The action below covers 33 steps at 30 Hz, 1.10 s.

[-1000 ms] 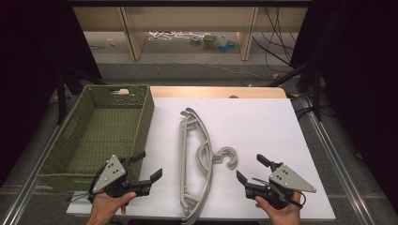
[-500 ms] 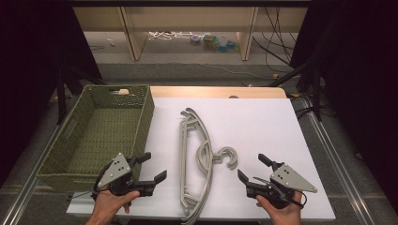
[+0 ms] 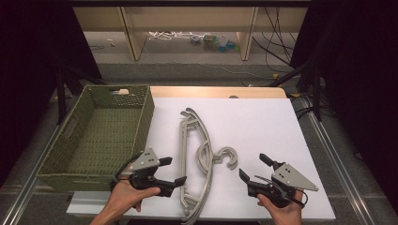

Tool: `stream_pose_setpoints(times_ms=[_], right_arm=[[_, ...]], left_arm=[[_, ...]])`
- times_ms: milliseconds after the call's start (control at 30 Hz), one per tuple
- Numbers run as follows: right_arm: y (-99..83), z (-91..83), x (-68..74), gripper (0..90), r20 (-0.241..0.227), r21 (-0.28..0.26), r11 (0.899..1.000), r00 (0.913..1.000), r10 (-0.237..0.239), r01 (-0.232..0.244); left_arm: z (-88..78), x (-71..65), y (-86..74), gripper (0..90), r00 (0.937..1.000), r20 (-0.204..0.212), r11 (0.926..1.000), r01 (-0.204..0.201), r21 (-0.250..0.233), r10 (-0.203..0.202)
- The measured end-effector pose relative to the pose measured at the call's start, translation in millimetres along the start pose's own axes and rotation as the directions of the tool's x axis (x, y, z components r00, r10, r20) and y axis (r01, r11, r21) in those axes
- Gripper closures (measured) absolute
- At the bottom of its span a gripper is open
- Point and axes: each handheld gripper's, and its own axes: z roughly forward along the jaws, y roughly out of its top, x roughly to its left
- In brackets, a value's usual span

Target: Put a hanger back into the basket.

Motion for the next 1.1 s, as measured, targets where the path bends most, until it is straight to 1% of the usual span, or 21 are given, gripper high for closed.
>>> stream_pose_setpoints(times_ms=[67,133,167,233,267,300,400,467,500,533,567,600,633,667,700,800,867,900,967,1067,1100], right_arm=[[0.2,-1.5,-1.1,16.2,0.007,0.019,1.000,1.0000,-0.002,0.001],[0.0,-1.7,-2.3,16.2,0.009,0.008,1.000,1.0000,0.001,-0.001],[0.6,-2.8,-3.2,16.3,0.015,0.020,1.000,0.9999,-0.004,0.004],[0.0,-2.2,-4.7,16.4,0.018,-0.001,1.000,0.9998,-0.004,0.004],[0.3,-2.9,-5.8,16.4,0.016,0.005,1.000,0.9998,-0.009,0.009],[0.2,-3.9,-4.0,16.3,0.015,0.019,1.000,0.9996,0.022,-0.022],[0.1,-3.8,-4.4,16.4,0.007,0.020,1.000,0.9997,0.023,-0.023],[0.0,-3.4,-4.6,16.6,0.005,0.021,1.000,0.9997,0.022,-0.022],[-0.7,-2.3,-4.6,17.1,0.002,0.014,1.000,0.9998,0.022,-0.022],[-0.7,-3.0,-5.6,17.2,0.012,0.031,0.999,0.9999,0.008,-0.009],[-1.2,-2.7,-6.2,17.2,0.017,0.036,0.999,0.9997,0.016,-0.016],[-1.8,-1.9,-7.2,17.2,0.009,0.027,0.999,0.9996,0.027,-0.027],[-1.5,-3.0,-8.2,17.3,0.017,0.039,0.999,0.9995,0.026,-0.026],[-2.0,-2.4,-8.9,17.3,0.018,0.024,0.999,0.9994,0.028,-0.028],[-1.9,-3.1,-9.4,17.3,0.015,0.033,0.999,0.9995,0.028,-0.028],[-2.0,-2.6,-9.2,17.5,0.011,0.034,0.999,0.9995,0.030,-0.031],[-1.9,-2.5,-8.6,17.6,0.001,0.048,0.998,0.9995,0.032,-0.032],[-2.7,-0.2,-8.0,17.6,-0.005,0.025,0.999,0.9992,0.039,-0.039],[-2.6,0.0,-7.7,18.0,-0.012,0.024,0.999,0.9990,0.042,-0.042],[-2.3,-0.6,-7.9,18.1,-0.009,0.033,0.999,0.9994,0.034,-0.034],[-2.2,-0.8,-8.0,18.1,-0.011,0.039,0.999,0.9993,0.037,-0.036]], left_arm=[[9.7,-4.5,3.4,21.5,1.0000,0.006,0.9998,-0.006,0.017,0.006],[19.7,-8.7,5.7,23.3,0.9995,0.028,0.9980,-0.014,0.061,0.012],[24.9,-11.1,6.7,23.1,0.9994,0.032,0.9958,-0.015,0.090,0.013],[36.0,-14.9,8.7,23.4,0.9985,0.049,0.9879,-0.032,0.152,0.024],[41.1,-16.7,9.7,24.2,0.9985,0.042,0.9853,-0.040,0.166,0.034],[46.9,-17.7,10.7,25.6,0.9978,0.053,0.9818,-0.049,0.183,0.040],[63.8,-21.6,13.8,27.5,0.9971,0.061,0.9670,-0.060,0.248,0.046],[74.5,-24.2,14.1,30.8,0.9961,0.060,0.9559,-0.079,0.283,0.065],[79.3,-24.2,13.6,31.5,0.9934,0.072,0.9416,-0.108,0.319,0.090],[84.2,-24.6,12.8,31.7,0.9911,0.081,0.9235,-0.128,0.362,0.106],[89.8,-25.2,11.3,31.8,0.9909,0.088,0.9140,-0.128,0.385,0.101],[94.2,-25.7,9.7,31.9,0.9924,0.076,0.9099,-0.119,0.397,0.097],[97.5,-24.6,8.9,32.4,0.9913,0.073,0.9009,-0.130,0.414,0.110],[100.8,-24.7,7.6,32.8,0.9933,0.063,0.8987,-0.114,0.423,0.096],[104.1,-24.0,6.6,32.9,0.9946,0.064,0.8976,-0.101,0.429,0.082],[108.4,-23.0,5.5,34.9,0.9959,0.055,0.8932,-0.088,0.441,0.072],[116.1,-22.7,3.8,38.5,0.9961,0.055,0.8835,-0.087,0.460,0.069],[116.1,-22.7,3.8,40.2,0.9961,0.055,0.8835,-0.087,0.460,0.069],[121.3,-21.0,2.5,43.8,0.9969,0.053,0.8781,-0.076,0.472,0.058],[123.4,-18.0,2.9,47.6,0.9973,0.042,0.8760,-0.073,0.477,0.061],[124.1,-16.9,3.1,47.6,0.9979,0.040,0.8774,-0.063,0.476,0.050]])
